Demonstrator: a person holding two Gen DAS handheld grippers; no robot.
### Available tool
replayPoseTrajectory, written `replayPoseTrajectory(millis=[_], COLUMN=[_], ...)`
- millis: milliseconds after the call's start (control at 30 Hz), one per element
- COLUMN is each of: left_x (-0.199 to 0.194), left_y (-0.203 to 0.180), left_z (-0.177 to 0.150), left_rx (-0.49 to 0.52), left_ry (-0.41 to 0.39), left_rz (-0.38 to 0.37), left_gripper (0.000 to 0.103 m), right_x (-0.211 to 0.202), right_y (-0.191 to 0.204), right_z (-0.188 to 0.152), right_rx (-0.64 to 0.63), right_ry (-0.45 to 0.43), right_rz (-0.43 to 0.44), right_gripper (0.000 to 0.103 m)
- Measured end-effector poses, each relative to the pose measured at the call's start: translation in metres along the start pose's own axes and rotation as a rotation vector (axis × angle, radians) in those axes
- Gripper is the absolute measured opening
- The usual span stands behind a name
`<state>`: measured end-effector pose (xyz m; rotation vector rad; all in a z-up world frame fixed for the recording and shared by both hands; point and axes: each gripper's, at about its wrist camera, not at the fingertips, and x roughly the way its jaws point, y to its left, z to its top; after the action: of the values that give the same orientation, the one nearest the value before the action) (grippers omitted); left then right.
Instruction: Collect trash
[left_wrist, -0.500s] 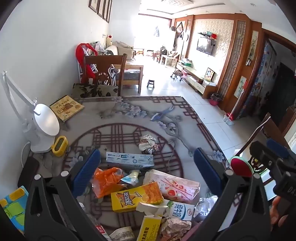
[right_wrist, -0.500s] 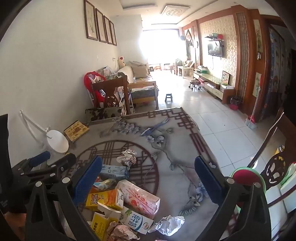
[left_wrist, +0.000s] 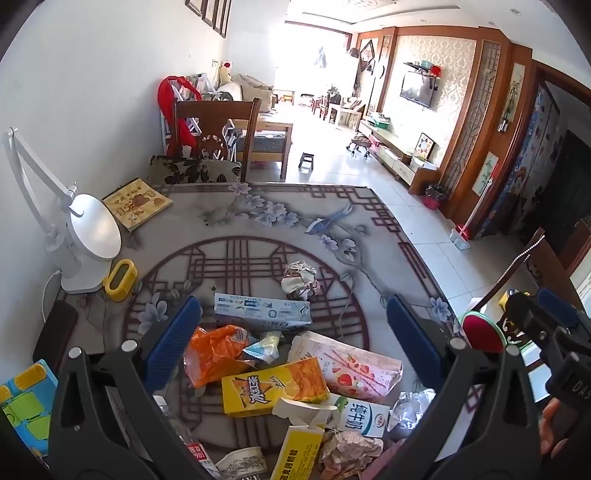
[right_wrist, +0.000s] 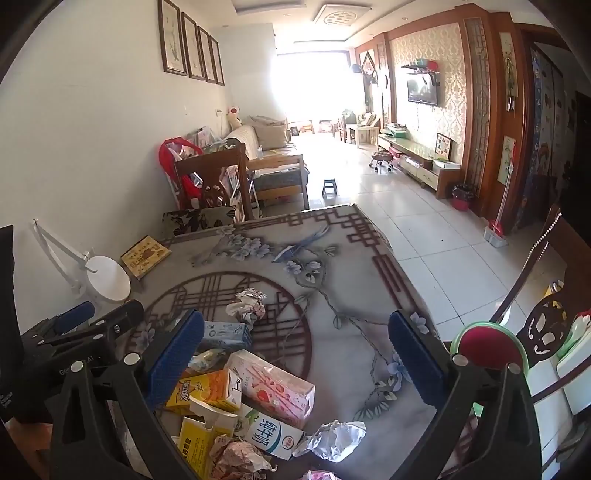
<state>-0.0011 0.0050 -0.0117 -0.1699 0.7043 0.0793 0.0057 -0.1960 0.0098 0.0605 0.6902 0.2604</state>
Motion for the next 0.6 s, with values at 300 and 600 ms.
replayPoseTrajectory(millis=[300,600], left_x=[0.0014,0.0013], left_y=[0.0022,0.0026], left_z=[-0.0009,0.0005], left_rx=[-0.007,-0.007], left_ry=[0.005,0.007], left_rz=[0.004,0.006], left_gripper=[0.099,0.099], right_x=[0.0015,0.0019], right_y=[-0.0065,-0.0085], right_z=[-0.0025,-0.0041], right_rx=[0.022,0.028], right_ry=[0.01,0.013], right_rz=[-0.007,-0.009], right_gripper=[0.096,0.096])
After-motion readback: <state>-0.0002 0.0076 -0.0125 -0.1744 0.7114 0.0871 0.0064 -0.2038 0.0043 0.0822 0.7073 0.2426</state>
